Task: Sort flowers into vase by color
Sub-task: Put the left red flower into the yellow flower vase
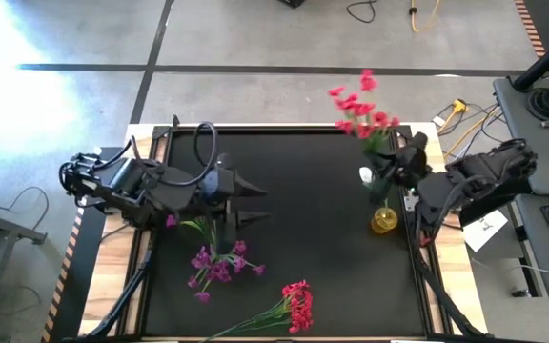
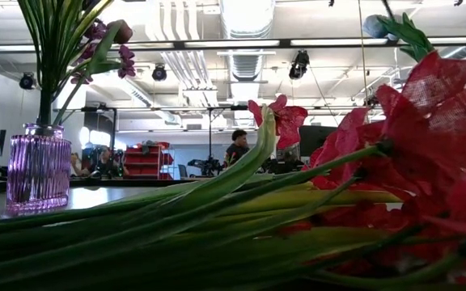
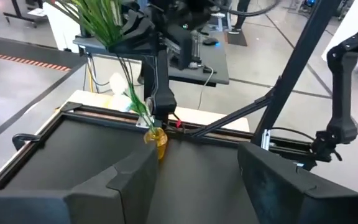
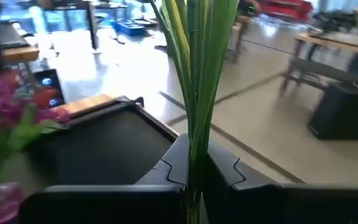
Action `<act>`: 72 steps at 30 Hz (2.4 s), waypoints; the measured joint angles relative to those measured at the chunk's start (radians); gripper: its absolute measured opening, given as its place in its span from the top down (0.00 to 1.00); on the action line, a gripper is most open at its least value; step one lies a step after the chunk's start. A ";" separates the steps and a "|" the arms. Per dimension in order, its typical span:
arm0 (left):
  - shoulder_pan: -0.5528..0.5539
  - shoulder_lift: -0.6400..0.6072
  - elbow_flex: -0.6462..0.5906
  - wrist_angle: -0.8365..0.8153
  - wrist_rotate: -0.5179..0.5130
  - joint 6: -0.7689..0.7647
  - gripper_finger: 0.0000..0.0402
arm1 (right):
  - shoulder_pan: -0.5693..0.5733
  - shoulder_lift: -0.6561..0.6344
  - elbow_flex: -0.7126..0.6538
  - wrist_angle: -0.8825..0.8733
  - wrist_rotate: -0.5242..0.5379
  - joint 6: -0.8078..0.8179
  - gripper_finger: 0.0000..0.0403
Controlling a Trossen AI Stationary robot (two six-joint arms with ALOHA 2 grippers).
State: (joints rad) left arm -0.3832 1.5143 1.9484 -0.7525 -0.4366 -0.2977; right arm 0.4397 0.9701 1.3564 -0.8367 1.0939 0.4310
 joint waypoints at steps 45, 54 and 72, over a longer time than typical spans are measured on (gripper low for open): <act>0.020 0.066 0.000 0.019 -0.258 -0.141 0.51 | 0.001 -0.773 -0.686 0.076 -0.301 0.041 0.96; 0.020 0.082 0.000 0.029 -0.273 -0.161 0.51 | 0.001 -0.771 -0.731 -0.030 -0.305 0.149 0.96; 0.009 0.088 0.005 0.034 -0.069 -0.141 0.51 | 0.001 -0.770 -0.731 0.044 -0.318 0.022 0.81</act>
State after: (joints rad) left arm -0.3741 1.6020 1.9537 -0.7185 -0.5055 -0.4385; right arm 0.4404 0.1997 0.6254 -0.7929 0.7758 0.4534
